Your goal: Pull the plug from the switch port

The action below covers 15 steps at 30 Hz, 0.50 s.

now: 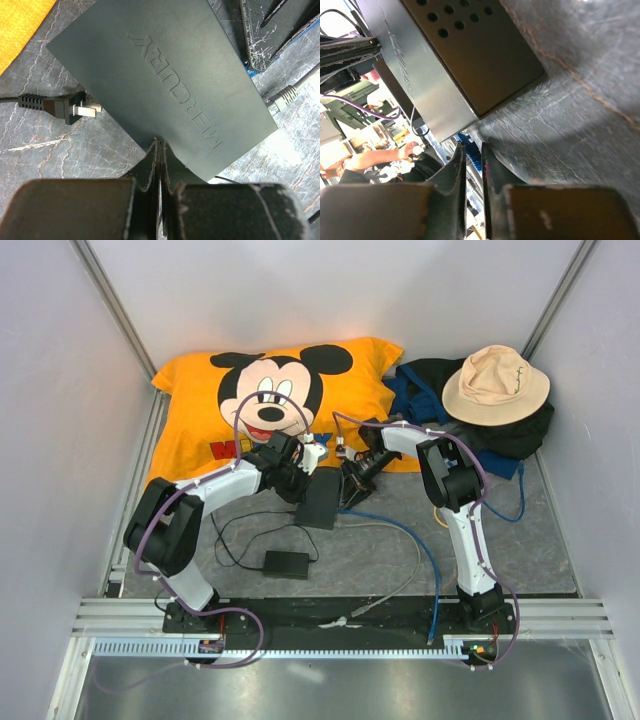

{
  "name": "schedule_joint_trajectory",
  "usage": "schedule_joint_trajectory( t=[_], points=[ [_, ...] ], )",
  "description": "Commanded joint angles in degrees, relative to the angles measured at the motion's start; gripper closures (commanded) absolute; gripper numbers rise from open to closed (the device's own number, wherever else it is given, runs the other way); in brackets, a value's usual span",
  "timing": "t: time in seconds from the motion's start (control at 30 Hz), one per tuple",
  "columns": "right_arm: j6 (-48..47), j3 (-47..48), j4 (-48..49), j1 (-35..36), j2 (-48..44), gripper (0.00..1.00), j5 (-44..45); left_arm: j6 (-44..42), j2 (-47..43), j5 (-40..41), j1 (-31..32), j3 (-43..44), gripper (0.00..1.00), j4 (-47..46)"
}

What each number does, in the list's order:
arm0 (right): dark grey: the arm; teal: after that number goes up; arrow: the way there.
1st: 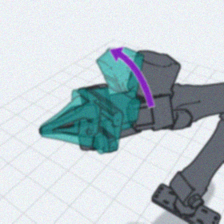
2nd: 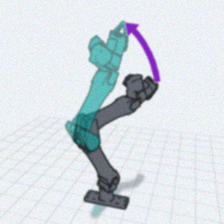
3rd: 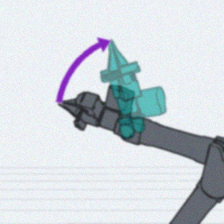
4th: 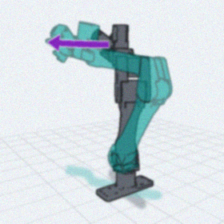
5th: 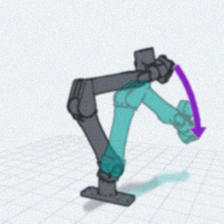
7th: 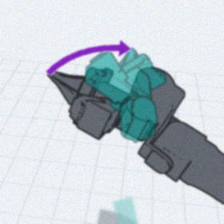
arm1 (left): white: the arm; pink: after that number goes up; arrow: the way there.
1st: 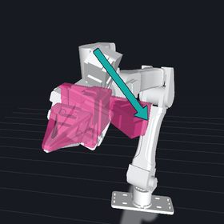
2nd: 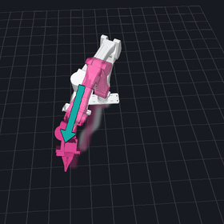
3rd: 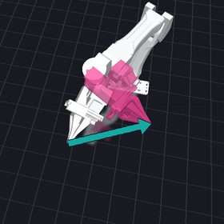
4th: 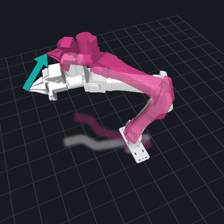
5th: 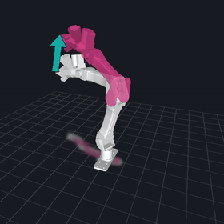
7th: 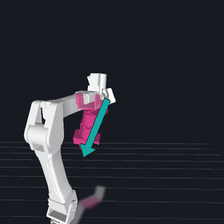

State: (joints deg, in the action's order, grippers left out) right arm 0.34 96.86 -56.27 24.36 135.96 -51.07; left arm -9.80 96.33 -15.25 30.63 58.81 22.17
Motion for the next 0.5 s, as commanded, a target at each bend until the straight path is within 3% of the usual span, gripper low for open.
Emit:
schedule_joint_trajectory(
  t=[0.0, 0.1, 0.23, 0.47],
  points=[
    [-3.9, -2.6, 6.4, 1.5, 6.9, 0.90, 26.0, -0.7, 1.3, 1.2, 0.5, -1.3, 0.98, 0.6],
    [-3.9, -2.6, 6.5, 1.4, 6.8, 0.91, 26.0, -0.7, 1.2, 1.4, 0.5, -1.5, 0.98, 0.6],
    [-3.9, -2.7, 6.4, 1.5, 6.9, 1.00, 25.8, -0.6, 0.6, 1.7, 0.5, -1.5, 0.98, 0.7],
    [-4.2, -2.6, 6.3, 1.4, 6.7, 1.00, 25.7, 2.2, -4.0, -4.3, 1.2, 3.5, 0.98, 4.6]
  ],
)
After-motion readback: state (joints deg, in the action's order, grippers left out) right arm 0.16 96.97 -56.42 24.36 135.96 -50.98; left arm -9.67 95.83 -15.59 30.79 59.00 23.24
